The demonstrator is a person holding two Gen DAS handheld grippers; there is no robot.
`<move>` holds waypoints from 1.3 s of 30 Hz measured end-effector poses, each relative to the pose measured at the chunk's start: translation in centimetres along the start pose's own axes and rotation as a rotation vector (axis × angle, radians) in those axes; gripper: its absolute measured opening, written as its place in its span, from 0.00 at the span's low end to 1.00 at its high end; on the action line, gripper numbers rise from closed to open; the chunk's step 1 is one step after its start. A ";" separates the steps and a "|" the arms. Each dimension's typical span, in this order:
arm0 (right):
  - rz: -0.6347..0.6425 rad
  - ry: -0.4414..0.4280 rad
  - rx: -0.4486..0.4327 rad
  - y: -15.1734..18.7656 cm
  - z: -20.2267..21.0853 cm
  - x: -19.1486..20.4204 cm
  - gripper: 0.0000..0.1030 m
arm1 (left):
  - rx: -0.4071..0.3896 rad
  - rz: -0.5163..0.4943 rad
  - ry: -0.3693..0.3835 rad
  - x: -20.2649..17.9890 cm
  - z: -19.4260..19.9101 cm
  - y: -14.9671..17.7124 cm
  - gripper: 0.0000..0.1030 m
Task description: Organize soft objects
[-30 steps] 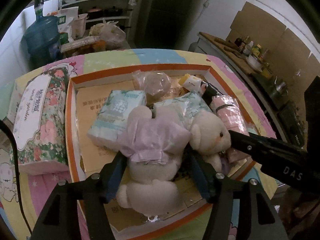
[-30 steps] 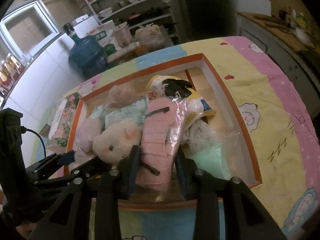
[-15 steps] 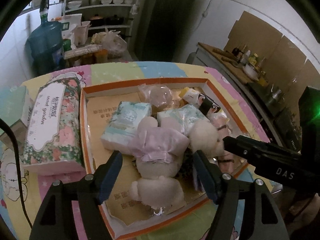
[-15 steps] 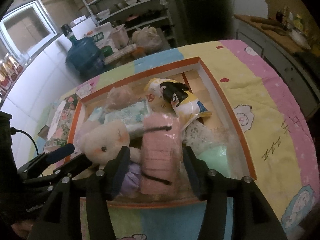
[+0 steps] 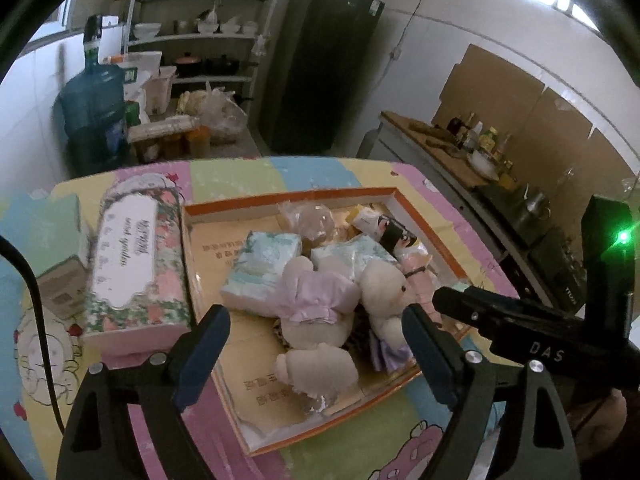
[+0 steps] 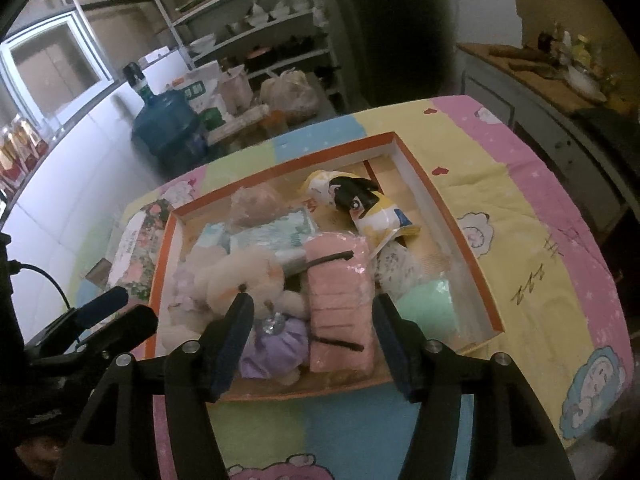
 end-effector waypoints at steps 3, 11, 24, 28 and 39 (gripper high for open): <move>-0.001 0.005 -0.011 0.5 0.6 0.4 0.62 | -0.016 -0.006 -0.033 0.3 1.4 0.0 0.85; 0.017 0.004 -0.068 2.3 3.1 3.2 0.69 | -0.063 0.009 -0.182 2.3 5.5 0.9 0.81; 0.069 -0.003 -0.144 5.9 6.2 8.8 0.69 | -0.099 0.007 -0.379 4.4 11.9 3.3 0.76; 0.101 0.007 -0.177 7.4 7.3 11.0 0.69 | -0.133 -0.008 -0.437 4.8 14.3 4.3 0.76; 0.138 0.009 -0.272 10.8 9.8 16.5 0.69 | -0.145 0.020 -0.452 7.6 18.5 6.6 0.76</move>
Point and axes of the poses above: each gripper's, at about its wrist camera, not at the fingertips, and z roughly against the way its jaws point, x to its left, y to its underside, the point moved 1 cm from there along -z, roughly the way its jaws point, and after that the axes turned 14 degrees about -z, right-handed, at the moved point
